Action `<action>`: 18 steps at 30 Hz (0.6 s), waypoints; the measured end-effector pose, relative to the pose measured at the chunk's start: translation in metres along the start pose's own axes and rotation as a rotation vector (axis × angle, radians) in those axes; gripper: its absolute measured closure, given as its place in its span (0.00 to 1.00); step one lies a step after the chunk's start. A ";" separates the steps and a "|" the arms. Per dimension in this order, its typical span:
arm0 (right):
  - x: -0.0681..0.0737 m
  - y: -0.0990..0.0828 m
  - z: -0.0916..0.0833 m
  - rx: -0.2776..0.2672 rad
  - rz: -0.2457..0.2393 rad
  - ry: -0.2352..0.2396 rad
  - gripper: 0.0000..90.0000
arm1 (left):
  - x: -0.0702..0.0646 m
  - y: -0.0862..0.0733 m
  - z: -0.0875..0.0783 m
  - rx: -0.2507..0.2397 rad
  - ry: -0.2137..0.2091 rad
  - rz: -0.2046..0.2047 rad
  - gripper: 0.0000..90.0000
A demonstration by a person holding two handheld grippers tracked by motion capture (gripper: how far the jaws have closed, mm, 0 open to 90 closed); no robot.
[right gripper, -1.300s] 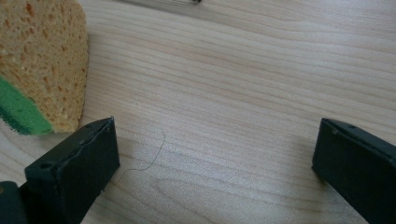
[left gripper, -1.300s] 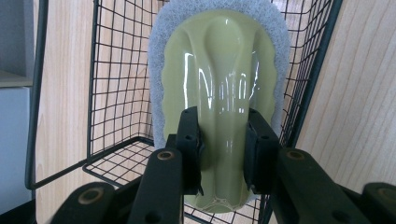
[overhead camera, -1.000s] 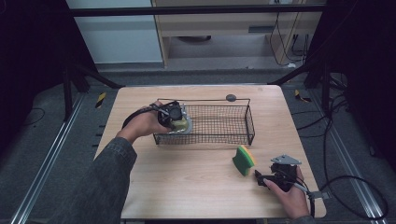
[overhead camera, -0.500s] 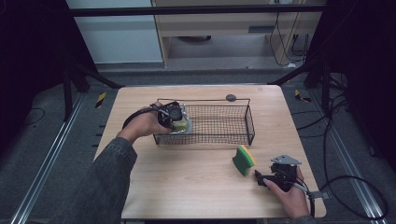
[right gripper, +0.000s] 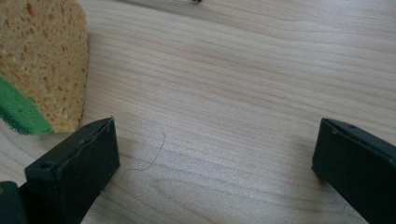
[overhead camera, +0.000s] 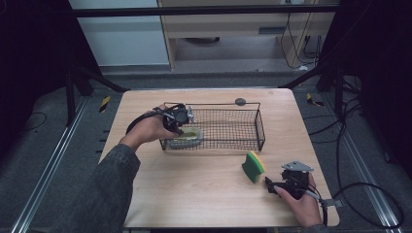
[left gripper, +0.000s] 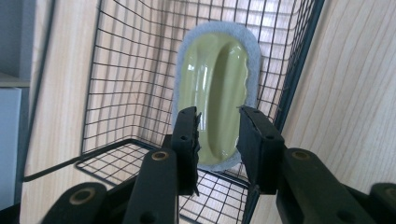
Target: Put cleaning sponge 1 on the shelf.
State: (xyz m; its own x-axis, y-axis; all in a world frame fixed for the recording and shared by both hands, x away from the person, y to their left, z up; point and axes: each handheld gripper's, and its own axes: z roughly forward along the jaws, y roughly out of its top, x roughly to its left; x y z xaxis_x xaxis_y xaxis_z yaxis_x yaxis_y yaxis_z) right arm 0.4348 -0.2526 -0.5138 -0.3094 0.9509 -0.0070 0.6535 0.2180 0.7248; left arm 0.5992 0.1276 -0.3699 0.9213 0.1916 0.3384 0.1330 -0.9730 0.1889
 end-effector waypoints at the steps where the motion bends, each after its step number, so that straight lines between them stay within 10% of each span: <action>1: 0.000 0.000 0.000 0.000 0.000 0.000 0.01 | 0.000 0.000 -0.002 -0.005 0.002 -0.005 0.74; 8: 0.000 0.000 0.000 0.000 0.003 0.000 0.01 | -0.006 0.000 -0.016 -0.043 0.048 -0.035 0.63; 18: 0.001 -0.001 0.000 0.000 -0.002 -0.002 0.01 | -0.033 -0.008 -0.026 -0.091 0.099 -0.150 0.21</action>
State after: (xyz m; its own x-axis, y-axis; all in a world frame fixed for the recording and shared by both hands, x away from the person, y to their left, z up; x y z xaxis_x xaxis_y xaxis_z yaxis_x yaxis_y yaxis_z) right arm 0.4336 -0.2516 -0.5139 -0.3088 0.9511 -0.0098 0.6532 0.2196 0.7246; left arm 0.5579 0.1320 -0.3583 0.8527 0.3496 0.3881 0.2284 -0.9177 0.3250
